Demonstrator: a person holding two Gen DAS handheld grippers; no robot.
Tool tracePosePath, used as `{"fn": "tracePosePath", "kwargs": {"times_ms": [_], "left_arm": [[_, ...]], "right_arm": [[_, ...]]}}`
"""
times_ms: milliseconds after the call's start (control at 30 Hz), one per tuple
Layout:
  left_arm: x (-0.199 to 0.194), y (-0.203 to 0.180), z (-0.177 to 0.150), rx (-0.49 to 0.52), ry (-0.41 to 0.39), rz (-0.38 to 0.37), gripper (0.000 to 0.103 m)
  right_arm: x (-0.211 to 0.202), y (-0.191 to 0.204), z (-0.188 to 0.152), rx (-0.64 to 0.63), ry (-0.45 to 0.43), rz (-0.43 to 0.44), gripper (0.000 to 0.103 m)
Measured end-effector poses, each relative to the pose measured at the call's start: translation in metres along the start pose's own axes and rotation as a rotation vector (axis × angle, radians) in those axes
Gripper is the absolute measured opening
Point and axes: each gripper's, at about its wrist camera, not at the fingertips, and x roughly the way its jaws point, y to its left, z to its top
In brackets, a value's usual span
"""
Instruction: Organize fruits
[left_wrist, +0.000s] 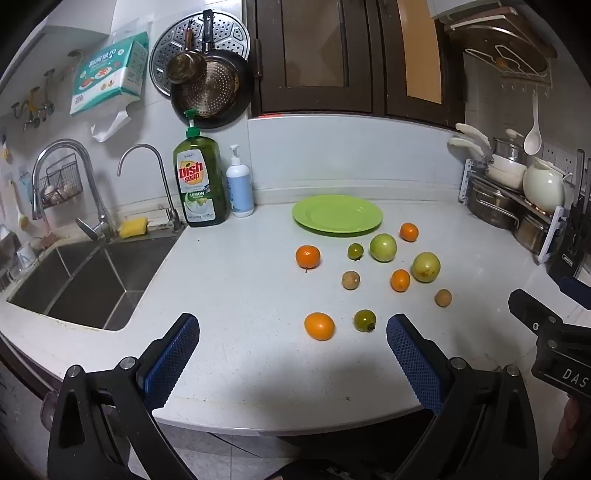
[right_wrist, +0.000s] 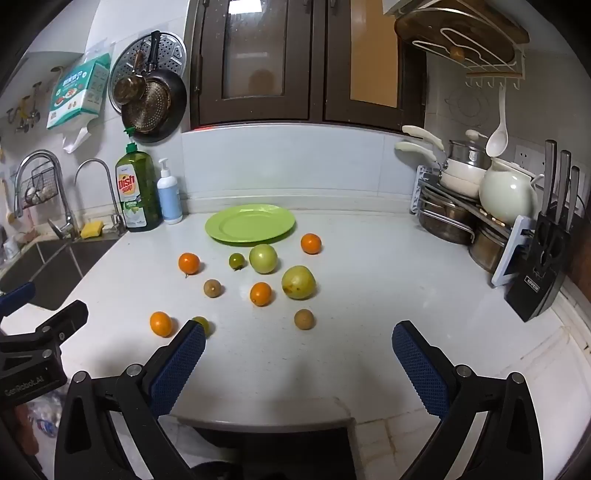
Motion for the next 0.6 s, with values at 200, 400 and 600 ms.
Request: {"fn": "tracePosePath", "kwargs": {"times_ms": [200,400,600], "left_arm": [[-0.0058,-0.0004,-0.0047,-0.008,-0.02,0.024,0.103],[-0.0088,-0.0005,0.0001,-0.015,-0.013,0.031,0.103],[-0.009,0.0014,-0.0015,-0.022,-0.011,0.034,0.103]], "right_arm": [[-0.003,0.0021,-0.0001,0.006,0.006,0.005,0.102],[0.0,-0.0037,-0.0003,0.027,-0.008,0.017,0.102],[-0.0031,-0.0012,-0.0035,0.019,-0.012,0.016,0.102]]}}
